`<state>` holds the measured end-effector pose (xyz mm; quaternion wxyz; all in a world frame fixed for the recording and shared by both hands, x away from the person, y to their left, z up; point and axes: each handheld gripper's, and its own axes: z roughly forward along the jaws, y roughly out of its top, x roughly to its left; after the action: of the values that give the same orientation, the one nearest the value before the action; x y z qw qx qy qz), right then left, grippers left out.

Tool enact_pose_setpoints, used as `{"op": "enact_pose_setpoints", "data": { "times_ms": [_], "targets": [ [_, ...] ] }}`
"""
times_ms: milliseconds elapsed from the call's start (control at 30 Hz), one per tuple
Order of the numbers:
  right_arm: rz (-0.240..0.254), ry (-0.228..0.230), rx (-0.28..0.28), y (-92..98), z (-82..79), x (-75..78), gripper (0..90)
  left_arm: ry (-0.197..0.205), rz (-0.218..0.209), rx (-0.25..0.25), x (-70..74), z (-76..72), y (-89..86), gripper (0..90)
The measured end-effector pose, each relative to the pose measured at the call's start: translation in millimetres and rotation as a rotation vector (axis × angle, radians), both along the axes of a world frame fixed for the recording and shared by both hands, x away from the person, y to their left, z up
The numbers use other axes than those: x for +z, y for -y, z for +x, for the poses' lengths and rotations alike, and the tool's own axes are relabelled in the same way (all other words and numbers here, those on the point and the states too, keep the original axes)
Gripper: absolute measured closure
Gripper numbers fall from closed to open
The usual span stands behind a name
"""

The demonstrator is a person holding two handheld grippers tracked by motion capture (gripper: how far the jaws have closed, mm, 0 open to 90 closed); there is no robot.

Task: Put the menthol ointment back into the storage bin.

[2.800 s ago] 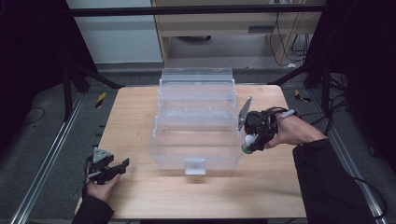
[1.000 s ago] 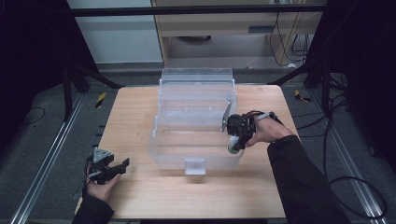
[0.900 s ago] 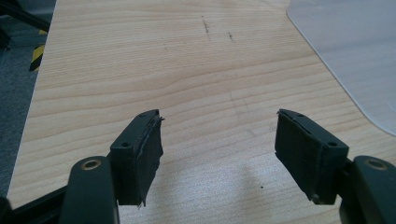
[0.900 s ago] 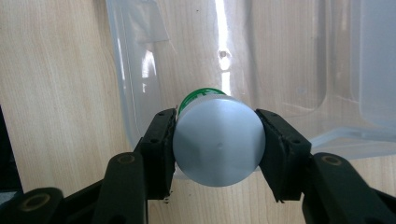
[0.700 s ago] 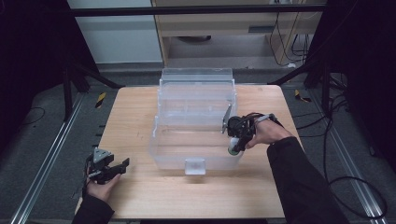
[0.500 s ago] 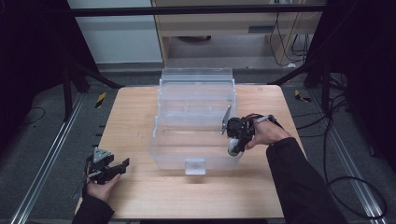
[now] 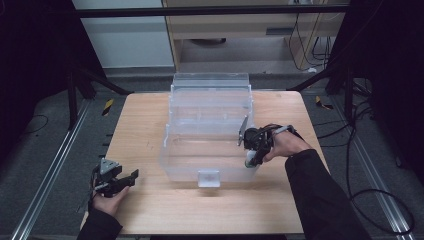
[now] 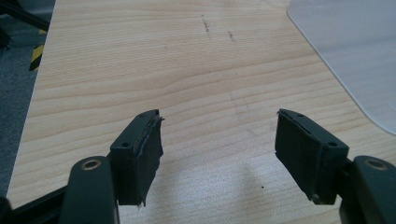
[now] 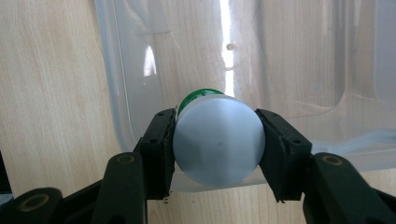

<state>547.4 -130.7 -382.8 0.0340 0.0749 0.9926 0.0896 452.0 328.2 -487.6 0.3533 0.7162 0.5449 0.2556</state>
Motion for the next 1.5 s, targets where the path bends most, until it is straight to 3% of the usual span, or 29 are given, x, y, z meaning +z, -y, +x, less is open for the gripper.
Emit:
{"op": "enact_pose_setpoints", "data": {
  "times_ms": [1067,1500],
  "targets": [
    [-0.001,-0.017,0.007,-4.5,1.4,-9.0,49.1,-0.002,0.001,-0.006,-0.4,0.2,0.3,31.0],
    [0.041,0.014,-0.021,2.7,-1.5,3.4,49.8,-0.003,0.002,-0.007,-0.6,0.2,0.4,30.9]
  ]
}}
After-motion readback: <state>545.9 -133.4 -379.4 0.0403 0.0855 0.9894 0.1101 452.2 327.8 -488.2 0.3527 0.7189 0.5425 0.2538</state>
